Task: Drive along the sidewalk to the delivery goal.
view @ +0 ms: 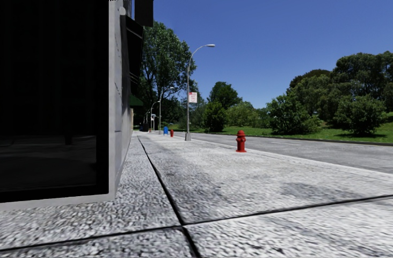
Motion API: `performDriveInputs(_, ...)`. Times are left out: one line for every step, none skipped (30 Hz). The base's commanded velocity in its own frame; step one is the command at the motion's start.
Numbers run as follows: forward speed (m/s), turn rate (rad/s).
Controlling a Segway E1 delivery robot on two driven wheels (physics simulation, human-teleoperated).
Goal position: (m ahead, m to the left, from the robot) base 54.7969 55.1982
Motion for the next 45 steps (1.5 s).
performDriveInputs(2.00, 0.00)
performDriveInputs(2.00, 0.00)
performDriveInputs(2.00, 0.00)
performDriveInputs(2.00, 0.00)
performDriveInputs(2.00, 0.00)
performDriveInputs(2.00, 0.00)
performDriveInputs(2.00, 0.00)
performDriveInputs(2.00, 0.00)
performDriveInputs(2.00, 0.00)
performDriveInputs(2.00, 0.06)
performDriveInputs(2.00, 0.10)
performDriveInputs(2.00, 0.12)
performDriveInputs(2.00, 0.12)
performDriveInputs(2.00, 0.14)
performDriveInputs(2.00, 0.17)
performDriveInputs(2.00, 0.24)
performDriveInputs(2.00, 0.24)
performDriveInputs(2.00, 0.26)
performDriveInputs(2.00, 0.27)
performDriveInputs(2.00, 0.27)
performDriveInputs(2.00, 0.27)
performDriveInputs(2.00, 0.27)
performDriveInputs(2.00, 0.27)
performDriveInputs(2.00, 0.27)
performDriveInputs(2.00, 0.27)
performDriveInputs(2.00, 0.27)
performDriveInputs(2.00, 0.27)
performDriveInputs(2.00, 0.27)
performDriveInputs(2.00, 0.27)
performDriveInputs(2.00, 0.27)
performDriveInputs(2.00, 0.27)
performDriveInputs(2.00, 0.27)
performDriveInputs(2.00, 0.27)
performDriveInputs(2.00, 0.27)
performDriveInputs(2.00, 0.27)
performDriveInputs(2.00, 0.27)
performDriveInputs(2.00, 0.27)
performDriveInputs(2.00, 0.27)
performDriveInputs(2.00, 0.27)
performDriveInputs(2.00, 0.27)
performDriveInputs(2.00, 0.27)
performDriveInputs(2.00, 0.27)
performDriveInputs(2.00, 0.28)
performDriveInputs(2.00, 0.28)
performDriveInputs(2.00, 0.28)
